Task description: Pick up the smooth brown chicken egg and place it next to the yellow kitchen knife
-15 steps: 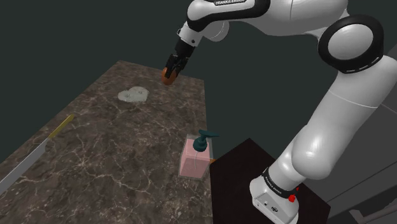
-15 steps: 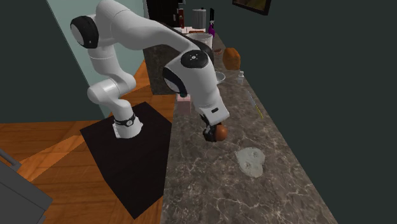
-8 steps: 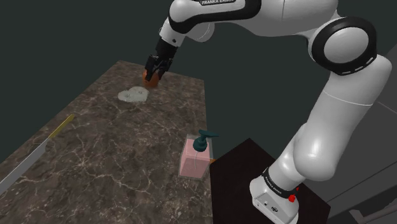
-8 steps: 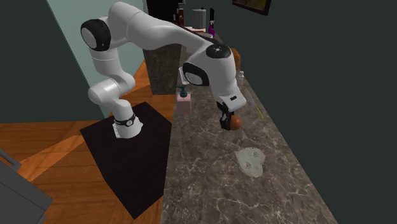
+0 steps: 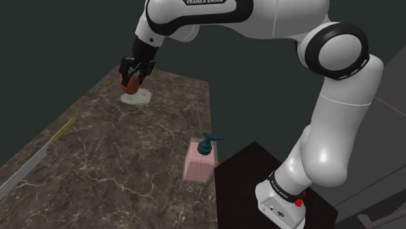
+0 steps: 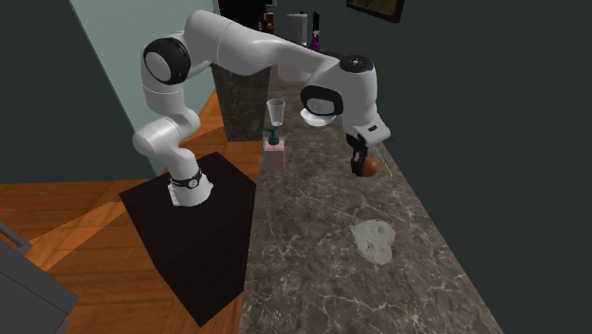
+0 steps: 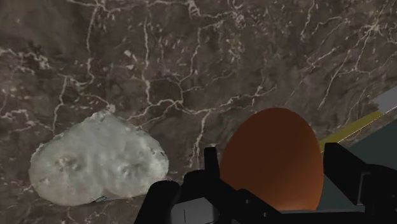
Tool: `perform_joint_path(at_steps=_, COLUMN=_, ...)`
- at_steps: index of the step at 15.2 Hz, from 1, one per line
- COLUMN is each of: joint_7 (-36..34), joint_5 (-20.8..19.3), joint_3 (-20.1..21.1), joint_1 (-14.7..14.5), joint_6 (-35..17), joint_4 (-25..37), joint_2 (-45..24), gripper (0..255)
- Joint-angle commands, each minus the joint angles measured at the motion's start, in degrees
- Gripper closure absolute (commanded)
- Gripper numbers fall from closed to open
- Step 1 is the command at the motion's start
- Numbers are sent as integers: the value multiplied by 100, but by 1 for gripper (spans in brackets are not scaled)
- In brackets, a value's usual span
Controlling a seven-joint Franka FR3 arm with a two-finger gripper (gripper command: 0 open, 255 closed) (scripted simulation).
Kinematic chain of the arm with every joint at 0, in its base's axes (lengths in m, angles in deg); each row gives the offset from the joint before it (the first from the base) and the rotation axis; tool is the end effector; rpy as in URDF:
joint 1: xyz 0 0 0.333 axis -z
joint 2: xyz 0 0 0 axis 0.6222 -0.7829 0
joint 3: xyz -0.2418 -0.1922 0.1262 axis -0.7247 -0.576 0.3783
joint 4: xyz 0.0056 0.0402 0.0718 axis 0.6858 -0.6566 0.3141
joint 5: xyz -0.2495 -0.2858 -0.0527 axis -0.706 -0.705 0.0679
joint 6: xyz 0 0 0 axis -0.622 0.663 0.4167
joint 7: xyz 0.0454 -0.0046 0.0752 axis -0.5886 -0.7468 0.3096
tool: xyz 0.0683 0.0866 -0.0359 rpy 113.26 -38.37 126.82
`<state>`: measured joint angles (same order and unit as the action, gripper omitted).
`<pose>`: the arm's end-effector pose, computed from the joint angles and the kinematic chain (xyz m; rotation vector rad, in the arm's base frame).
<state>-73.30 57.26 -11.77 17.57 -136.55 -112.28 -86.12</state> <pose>0.5833 0.3259 0.4694 -2.7770 -0.5898 -0.1467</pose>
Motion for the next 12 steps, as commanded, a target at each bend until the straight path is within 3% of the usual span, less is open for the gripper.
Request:
perform_joint_path(at_steps=1, joint_7=-283, joint_5=-99, joint_3=57, joint_1=-184, joint_6=-13, joint_4=241, joint_2=-185, gripper=255)
perform_joint_path(at_steps=9, joint_7=-1306, joint_5=-564, joint_3=156, joint_1=-958, joint_6=354, joint_4=1981, joint_2=-1355, gripper=255)
perform_joint_path(at_steps=12, joint_7=-1263, joint_5=-547, joint_3=154, joint_1=-956, joint_6=141, joint_4=1787, joint_2=-1378, gripper=255)
